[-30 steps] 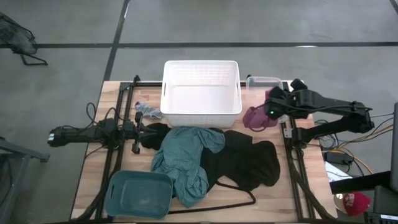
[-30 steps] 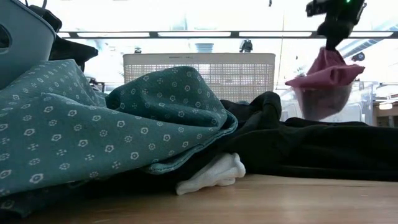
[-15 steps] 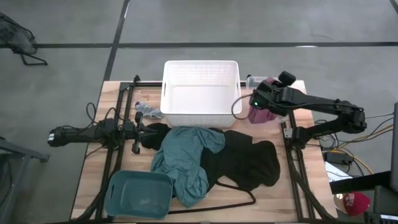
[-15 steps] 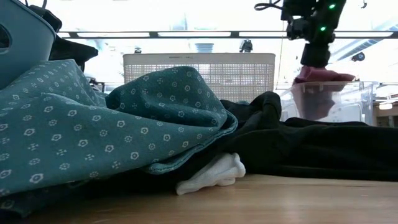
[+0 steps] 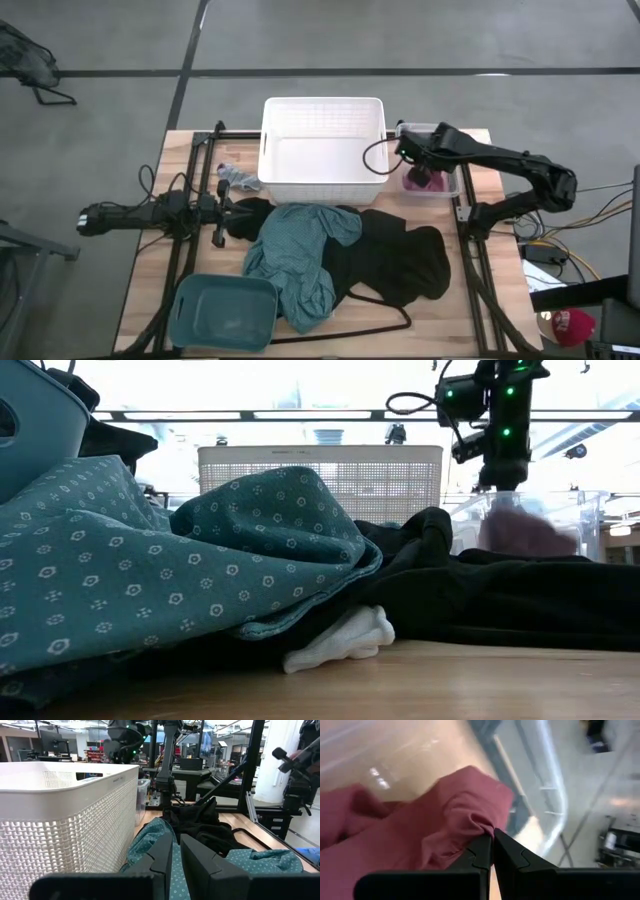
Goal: Pick & Place Cloths
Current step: Put the dark pink boxer into the transparent bin, then put the black shirt into the white bin
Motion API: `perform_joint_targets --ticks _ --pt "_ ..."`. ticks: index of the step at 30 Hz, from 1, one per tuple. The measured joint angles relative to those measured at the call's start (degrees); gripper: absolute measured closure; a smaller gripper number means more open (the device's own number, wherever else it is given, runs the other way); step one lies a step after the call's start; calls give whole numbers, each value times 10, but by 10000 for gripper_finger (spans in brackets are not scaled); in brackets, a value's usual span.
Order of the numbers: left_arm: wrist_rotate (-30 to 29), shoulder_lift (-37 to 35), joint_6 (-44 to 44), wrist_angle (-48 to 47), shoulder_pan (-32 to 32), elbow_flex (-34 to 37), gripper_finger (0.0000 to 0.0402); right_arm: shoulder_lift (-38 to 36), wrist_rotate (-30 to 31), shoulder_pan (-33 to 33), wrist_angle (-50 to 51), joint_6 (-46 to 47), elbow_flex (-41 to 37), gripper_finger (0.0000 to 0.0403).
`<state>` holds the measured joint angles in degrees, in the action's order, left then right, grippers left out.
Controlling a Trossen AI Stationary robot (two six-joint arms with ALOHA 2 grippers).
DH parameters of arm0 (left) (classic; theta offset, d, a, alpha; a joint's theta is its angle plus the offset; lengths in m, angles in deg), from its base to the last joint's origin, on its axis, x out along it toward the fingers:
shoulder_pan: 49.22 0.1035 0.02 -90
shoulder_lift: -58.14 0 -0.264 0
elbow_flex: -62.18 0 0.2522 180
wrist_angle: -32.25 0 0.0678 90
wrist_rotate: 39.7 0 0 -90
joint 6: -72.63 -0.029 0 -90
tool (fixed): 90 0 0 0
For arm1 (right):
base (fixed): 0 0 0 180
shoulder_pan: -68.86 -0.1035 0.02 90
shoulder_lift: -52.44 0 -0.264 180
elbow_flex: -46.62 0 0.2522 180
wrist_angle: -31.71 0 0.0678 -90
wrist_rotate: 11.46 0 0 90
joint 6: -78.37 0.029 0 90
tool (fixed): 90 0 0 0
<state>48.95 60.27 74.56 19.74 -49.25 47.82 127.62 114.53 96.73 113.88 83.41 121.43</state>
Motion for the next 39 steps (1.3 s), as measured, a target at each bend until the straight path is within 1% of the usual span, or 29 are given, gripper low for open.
perform_joint_targets --ticks 5,9,12,20,23,27,32,36,39 --pt "0 0 0 0 0 0 358 15 -5 -1 3 6 -1 393" --pt "0 0 0 0 0 0 358 15 -58 0 3 13 2 371" --pt "0 0 0 0 0 0 358 7 -91 -1 3 27 3 339" --pt "0 0 0 0 0 0 358 -38 -92 -5 4 50 7 234" --pt "0 0 0 0 0 0 358 -62 -120 -16 2 54 20 202" --pt "0 0 0 0 0 0 358 -89 -172 -49 -15 53 42 176" --pt "0 0 0 0 0 0 358 -117 -229 -113 -78 27 53 157" --pt "0 0 0 0 0 0 358 -114 -236 -176 -115 15 52 151" --pt "0 0 0 0 0 0 358 -99 -236 -224 -143 8 52 155"
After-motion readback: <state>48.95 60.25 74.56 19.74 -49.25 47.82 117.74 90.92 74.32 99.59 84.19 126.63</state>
